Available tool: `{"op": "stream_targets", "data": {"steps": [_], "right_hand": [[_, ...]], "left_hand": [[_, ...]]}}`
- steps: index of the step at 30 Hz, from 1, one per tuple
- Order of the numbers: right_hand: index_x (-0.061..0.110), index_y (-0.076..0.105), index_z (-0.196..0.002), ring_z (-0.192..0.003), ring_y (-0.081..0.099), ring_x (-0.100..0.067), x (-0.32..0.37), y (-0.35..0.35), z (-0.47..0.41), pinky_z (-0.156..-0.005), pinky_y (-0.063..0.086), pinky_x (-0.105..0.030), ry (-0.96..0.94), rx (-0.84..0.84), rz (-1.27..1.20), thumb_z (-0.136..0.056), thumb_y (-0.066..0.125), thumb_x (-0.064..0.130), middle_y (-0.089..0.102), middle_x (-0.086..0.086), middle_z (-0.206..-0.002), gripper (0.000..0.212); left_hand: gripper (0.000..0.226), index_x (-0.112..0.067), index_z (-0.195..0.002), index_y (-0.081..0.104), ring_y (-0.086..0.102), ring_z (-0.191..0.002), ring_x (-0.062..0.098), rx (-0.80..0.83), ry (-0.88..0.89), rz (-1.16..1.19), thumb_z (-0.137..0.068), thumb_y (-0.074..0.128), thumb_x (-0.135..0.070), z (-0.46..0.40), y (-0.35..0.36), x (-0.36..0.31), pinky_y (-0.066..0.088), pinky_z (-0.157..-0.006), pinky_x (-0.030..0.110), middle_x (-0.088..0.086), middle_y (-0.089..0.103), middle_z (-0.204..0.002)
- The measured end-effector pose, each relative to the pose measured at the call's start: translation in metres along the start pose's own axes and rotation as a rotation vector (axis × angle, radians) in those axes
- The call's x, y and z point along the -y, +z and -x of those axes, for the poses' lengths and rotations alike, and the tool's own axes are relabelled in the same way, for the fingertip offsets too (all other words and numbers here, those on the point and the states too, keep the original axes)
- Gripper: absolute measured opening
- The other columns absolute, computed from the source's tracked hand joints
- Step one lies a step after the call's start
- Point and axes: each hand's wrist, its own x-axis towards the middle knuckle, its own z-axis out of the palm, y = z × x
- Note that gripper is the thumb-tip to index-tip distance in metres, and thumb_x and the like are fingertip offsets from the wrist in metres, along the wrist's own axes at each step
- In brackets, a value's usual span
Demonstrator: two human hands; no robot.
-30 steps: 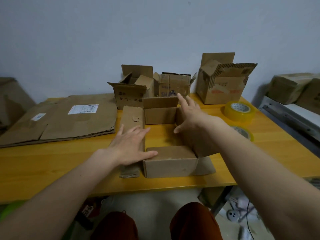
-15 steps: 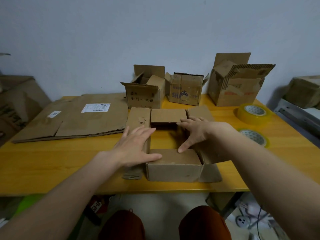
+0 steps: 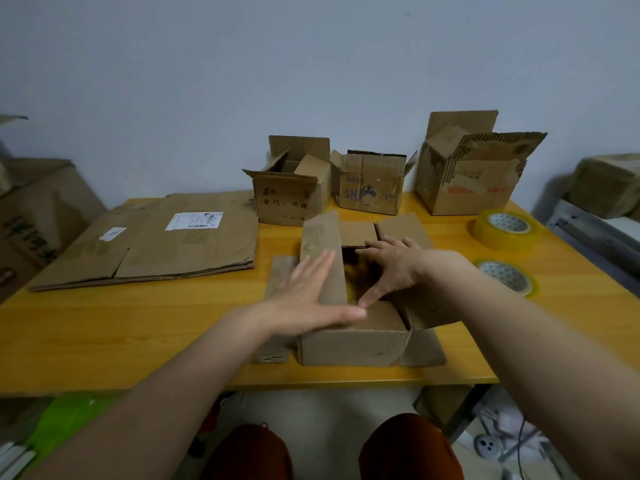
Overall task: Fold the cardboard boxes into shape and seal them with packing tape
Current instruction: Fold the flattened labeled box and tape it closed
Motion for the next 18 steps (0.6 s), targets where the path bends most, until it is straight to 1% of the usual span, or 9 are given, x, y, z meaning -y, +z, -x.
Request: {"op": "stream_targets", "data": {"steps": [2,3,6,7,9,11,14,15,18], "right_hand": [[0.038,0.011,-0.151,-0.147,-0.008,-0.025,-0.001,-0.001,0.006,-0.117,-0.008,-0.052,0.011,-0.040,0.008,-0.058,0.067,0.076,0.001,0.005,-0.161,0.115],[0.037,0.012,-0.151,-0.147,-0.006,-0.025,-0.001,-0.001,0.010,-0.117,-0.007,-0.052,0.014,-0.064,0.006,-0.061,0.068,0.074,0.002,0.005,-0.161,0.112],[0.035,0.013,-0.151,-0.147,-0.001,-0.028,-0.007,-0.006,0.025,-0.117,0.002,-0.052,0.061,-0.178,-0.035,-0.069,0.066,0.069,0.003,0.000,-0.161,0.103],[0.034,0.013,-0.151,-0.147,0.005,-0.029,-0.011,-0.010,0.032,-0.117,0.009,-0.053,0.105,-0.243,-0.088,-0.072,0.063,0.068,0.007,-0.002,-0.161,0.099],[0.027,0.014,-0.151,-0.143,0.022,-0.031,-0.022,-0.018,0.047,-0.114,0.025,-0.052,0.223,-0.425,-0.328,-0.080,0.055,0.067,0.020,-0.007,-0.158,0.092],[0.018,0.016,-0.152,-0.140,0.030,-0.030,-0.031,-0.020,0.060,-0.111,0.031,-0.047,0.283,-0.529,-0.572,-0.088,0.043,0.065,0.028,-0.009,-0.155,0.083],[0.017,0.032,-0.147,-0.134,0.040,-0.024,-0.018,-0.007,0.071,-0.109,0.032,-0.041,0.085,-0.337,-0.891,-0.097,0.032,0.056,0.039,-0.005,-0.150,0.064],[0.019,0.037,-0.145,-0.131,0.043,-0.022,-0.008,0.002,0.071,-0.106,0.034,-0.039,0.034,-0.272,-0.927,-0.099,0.032,0.052,0.044,-0.003,-0.147,0.057],[0.018,0.036,-0.144,-0.133,0.040,-0.024,0.013,0.030,0.058,-0.105,0.030,-0.032,0.028,-0.272,-0.651,-0.102,0.038,0.033,0.043,-0.005,-0.147,0.045]], "left_hand": [[0.123,-0.033,-0.150,-0.014,-0.026,-0.143,0.013,0.004,-0.012,-0.281,-0.061,0.049,-0.090,-0.008,0.016,0.005,0.003,-0.118,0.052,-0.016,-0.024,-0.156],[0.124,-0.032,-0.150,-0.014,-0.027,-0.142,0.013,-0.024,-0.010,-0.341,-0.060,0.049,-0.090,-0.010,0.022,0.007,0.002,-0.118,0.050,-0.015,-0.024,-0.156],[0.127,-0.032,-0.150,-0.014,-0.029,-0.141,0.011,-0.064,-0.003,-0.345,-0.056,0.045,-0.094,-0.016,0.029,0.016,0.003,-0.116,0.047,-0.017,-0.024,-0.156],[0.127,-0.033,-0.150,-0.014,-0.029,-0.141,0.011,-0.068,-0.002,-0.350,-0.054,0.043,-0.095,-0.017,0.030,0.017,0.004,-0.115,0.047,-0.017,-0.024,-0.155],[0.127,-0.034,-0.150,-0.013,-0.028,-0.141,0.011,-0.080,-0.005,-0.367,-0.053,0.040,-0.097,-0.018,0.031,0.018,0.004,-0.115,0.048,-0.017,-0.023,-0.156],[0.126,-0.033,-0.150,-0.012,-0.027,-0.142,0.013,-0.094,-0.026,-0.364,-0.054,0.040,-0.096,-0.019,0.032,0.016,0.004,-0.115,0.049,-0.016,-0.022,-0.156],[0.124,-0.029,-0.151,-0.009,-0.026,-0.143,0.019,-0.124,-0.084,-0.362,-0.058,0.041,-0.094,-0.019,0.036,0.005,0.003,-0.116,0.047,-0.008,-0.020,-0.158],[0.124,-0.027,-0.152,-0.008,-0.025,-0.143,0.021,-0.142,-0.113,-0.362,-0.059,0.041,-0.093,-0.019,0.039,-0.002,0.002,-0.116,0.046,-0.005,-0.018,-0.159],[0.121,-0.018,-0.152,-0.009,-0.025,-0.143,0.030,-0.198,-0.178,-0.377,-0.067,0.041,-0.089,-0.019,0.051,-0.027,-0.006,-0.115,0.045,0.007,-0.017,-0.159]]}}
